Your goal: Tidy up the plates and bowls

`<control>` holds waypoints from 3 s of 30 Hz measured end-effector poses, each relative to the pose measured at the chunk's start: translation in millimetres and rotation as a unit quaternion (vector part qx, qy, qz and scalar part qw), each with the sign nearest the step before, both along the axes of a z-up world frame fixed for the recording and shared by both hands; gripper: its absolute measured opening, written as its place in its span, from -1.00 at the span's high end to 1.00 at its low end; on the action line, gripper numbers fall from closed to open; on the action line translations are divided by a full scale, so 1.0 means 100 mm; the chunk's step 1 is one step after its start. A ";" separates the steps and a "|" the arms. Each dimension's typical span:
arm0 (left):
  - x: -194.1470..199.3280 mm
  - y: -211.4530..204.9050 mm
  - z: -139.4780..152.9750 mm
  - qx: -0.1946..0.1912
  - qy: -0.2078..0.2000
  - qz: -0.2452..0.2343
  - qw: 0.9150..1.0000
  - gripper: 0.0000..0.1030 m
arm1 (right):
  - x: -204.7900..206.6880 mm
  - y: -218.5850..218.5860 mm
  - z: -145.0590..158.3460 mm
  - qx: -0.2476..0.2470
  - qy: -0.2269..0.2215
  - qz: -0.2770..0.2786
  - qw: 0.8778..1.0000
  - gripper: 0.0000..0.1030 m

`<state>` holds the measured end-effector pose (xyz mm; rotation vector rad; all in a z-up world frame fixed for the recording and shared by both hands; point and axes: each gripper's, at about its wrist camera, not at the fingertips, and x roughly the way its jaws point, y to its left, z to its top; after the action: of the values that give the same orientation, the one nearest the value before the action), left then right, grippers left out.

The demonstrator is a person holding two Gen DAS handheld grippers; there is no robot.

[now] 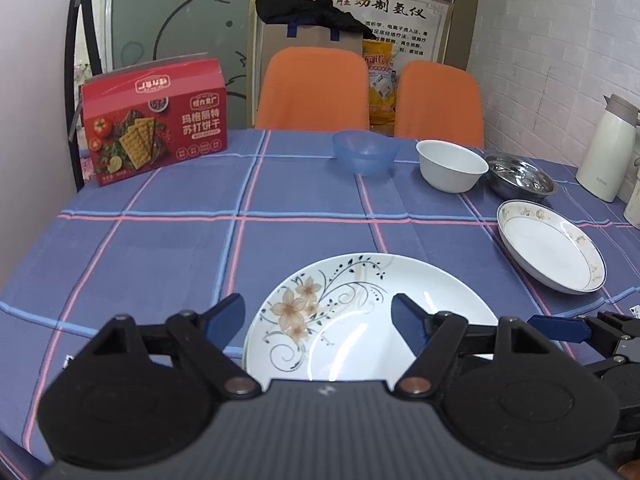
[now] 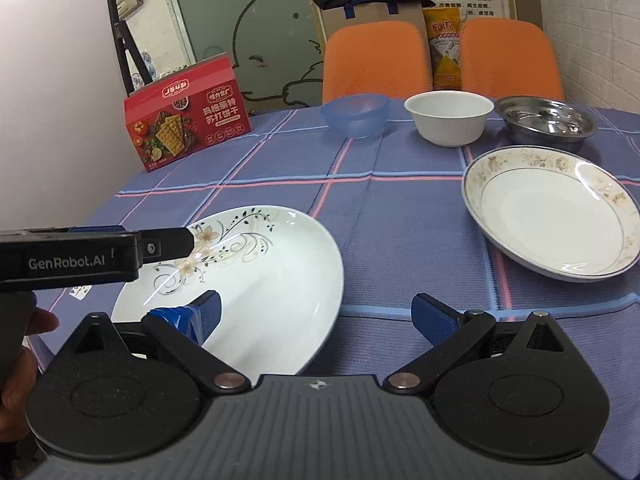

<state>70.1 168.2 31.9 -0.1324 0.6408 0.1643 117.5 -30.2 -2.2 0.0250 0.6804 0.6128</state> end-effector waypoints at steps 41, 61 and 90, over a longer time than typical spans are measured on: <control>2.05 -1.51 -0.25 -0.018 0.100 -0.103 0.989 -0.48 | 1.17 -1.56 -0.12 -0.003 0.024 -0.200 0.979 -0.74; 2.25 -1.55 -0.44 -0.024 0.107 -0.111 0.988 -0.41 | 1.24 -1.08 -0.25 -0.082 -0.015 -0.129 0.988 -0.78; 1.69 -1.41 -0.01 -0.012 0.048 -0.145 0.988 0.04 | 0.86 -0.80 0.14 -0.042 -0.061 -0.125 0.989 -0.77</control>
<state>238.7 27.4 31.3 -0.0538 0.7498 -0.1189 203.2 -110.6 11.7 -0.0053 0.5734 0.3414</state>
